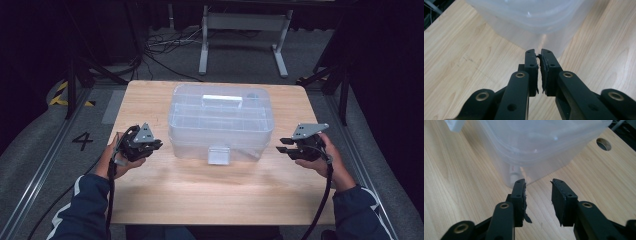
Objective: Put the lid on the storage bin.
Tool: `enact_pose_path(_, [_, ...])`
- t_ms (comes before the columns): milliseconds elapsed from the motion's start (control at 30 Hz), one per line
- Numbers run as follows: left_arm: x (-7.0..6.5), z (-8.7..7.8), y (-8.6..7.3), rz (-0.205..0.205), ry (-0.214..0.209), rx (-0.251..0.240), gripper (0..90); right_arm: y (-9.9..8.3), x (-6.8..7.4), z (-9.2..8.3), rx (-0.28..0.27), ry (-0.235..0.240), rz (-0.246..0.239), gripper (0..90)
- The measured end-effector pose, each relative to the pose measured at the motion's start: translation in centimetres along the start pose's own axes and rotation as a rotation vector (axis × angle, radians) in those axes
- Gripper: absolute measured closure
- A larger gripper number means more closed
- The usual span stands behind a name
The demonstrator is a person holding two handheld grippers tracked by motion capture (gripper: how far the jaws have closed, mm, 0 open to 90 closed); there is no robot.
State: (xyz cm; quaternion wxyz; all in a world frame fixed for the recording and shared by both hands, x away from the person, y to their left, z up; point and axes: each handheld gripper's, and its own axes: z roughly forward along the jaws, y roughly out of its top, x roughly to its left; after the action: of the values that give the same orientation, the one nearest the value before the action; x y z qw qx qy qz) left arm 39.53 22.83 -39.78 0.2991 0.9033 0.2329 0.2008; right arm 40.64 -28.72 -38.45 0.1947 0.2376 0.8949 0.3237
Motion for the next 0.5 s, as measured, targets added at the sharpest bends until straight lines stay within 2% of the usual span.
enact_pose_path(267, [-0.9,0.2,-2.2,0.001,0.017,0.039,67.4,-1.6,-0.2,-0.1,0.017,-0.057,0.031,55.6])
enact_pose_path(500, [-1.6,0.4,-4.1,-0.034,0.043,0.077,53.7,-3.7,-0.1,0.0,0.029,-0.088,0.055,46.8])
